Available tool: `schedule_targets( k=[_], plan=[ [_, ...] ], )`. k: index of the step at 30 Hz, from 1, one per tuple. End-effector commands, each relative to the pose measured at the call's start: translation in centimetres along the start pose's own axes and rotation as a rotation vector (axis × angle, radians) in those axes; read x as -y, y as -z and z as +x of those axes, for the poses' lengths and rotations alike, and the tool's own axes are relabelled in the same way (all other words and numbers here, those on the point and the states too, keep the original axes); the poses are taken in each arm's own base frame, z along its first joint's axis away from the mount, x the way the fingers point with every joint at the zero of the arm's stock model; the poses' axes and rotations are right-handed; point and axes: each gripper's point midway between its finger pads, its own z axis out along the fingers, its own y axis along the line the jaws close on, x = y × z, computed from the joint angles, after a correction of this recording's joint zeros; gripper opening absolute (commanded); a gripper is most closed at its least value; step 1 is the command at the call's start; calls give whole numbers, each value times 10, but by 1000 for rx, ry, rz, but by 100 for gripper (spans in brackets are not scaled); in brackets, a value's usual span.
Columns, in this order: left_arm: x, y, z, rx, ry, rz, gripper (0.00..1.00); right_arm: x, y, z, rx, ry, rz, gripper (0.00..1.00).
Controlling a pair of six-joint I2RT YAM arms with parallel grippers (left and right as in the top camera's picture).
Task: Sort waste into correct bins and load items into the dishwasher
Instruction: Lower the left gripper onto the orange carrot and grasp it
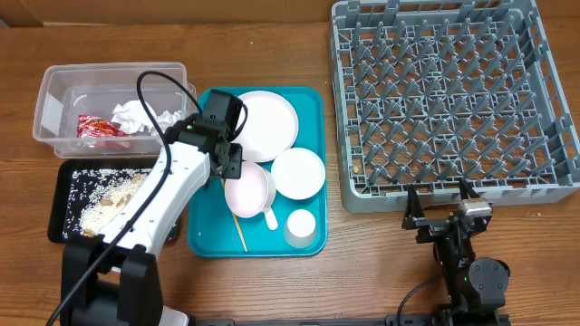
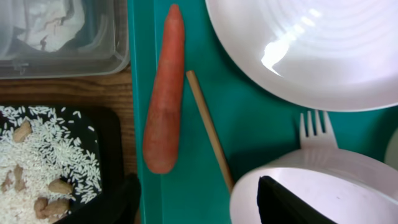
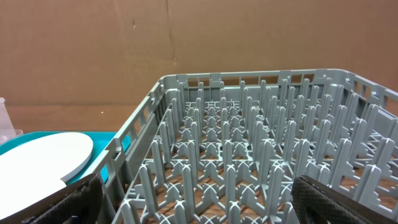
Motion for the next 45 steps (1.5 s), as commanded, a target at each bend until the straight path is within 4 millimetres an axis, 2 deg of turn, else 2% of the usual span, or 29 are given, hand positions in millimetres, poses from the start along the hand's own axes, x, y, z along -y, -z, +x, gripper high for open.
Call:
schedule_targets(
  k=[1, 4, 9, 22, 27, 37, 45],
  plan=[
    [-5, -11, 3, 5, -6, -24, 60, 1, 0, 1, 7, 4, 2, 100],
    [-7, -18, 5, 14, -24, -41, 61, 1, 0, 1, 7, 4, 2, 100],
    [-23, -25, 8, 26, -23, -138, 58, 1, 0, 1, 7, 4, 2, 100],
    [-21, -40, 6, 70, -63, -130, 62, 1, 0, 1, 7, 4, 2, 100],
    [-24, -46, 9, 71, -107, -133, 58, 1, 0, 1, 7, 4, 2, 100],
    [-35, -58, 14, 67, -80, -114, 47, 1, 0, 1, 7, 4, 2, 100],
    [-22, -59, 2, 112, -76, -6, 48, 1, 0, 1, 7, 4, 2, 100]
  ],
)
